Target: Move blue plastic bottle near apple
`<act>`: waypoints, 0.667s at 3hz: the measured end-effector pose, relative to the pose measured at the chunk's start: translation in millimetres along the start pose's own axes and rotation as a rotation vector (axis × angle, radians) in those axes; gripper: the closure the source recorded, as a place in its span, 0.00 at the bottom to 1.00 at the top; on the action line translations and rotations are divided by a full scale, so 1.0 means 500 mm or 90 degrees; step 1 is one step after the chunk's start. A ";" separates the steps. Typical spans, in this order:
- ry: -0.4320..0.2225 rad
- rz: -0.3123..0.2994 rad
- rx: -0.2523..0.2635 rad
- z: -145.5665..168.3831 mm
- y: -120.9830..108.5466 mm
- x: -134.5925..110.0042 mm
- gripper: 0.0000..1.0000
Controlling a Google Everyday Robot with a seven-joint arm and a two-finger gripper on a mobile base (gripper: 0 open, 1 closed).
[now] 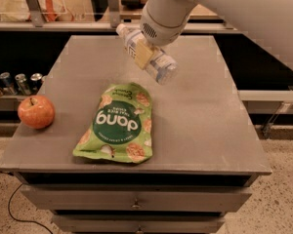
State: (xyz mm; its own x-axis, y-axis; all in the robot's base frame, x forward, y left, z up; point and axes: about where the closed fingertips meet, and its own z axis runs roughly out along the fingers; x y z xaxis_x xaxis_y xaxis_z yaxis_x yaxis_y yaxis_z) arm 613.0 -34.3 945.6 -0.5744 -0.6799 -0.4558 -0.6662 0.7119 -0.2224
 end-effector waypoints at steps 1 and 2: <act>0.002 0.004 0.000 0.001 -0.002 0.001 1.00; -0.008 -0.048 0.016 0.006 0.002 -0.044 1.00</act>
Offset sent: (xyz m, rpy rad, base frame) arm 0.0365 0.0459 0.0236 -0.1160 -0.1188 0.1634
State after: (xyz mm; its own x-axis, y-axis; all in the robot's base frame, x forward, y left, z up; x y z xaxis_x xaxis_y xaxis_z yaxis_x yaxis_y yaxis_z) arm 626.4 -18.1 952.9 -0.5164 -0.7298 -0.4481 -0.6951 0.6628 -0.2785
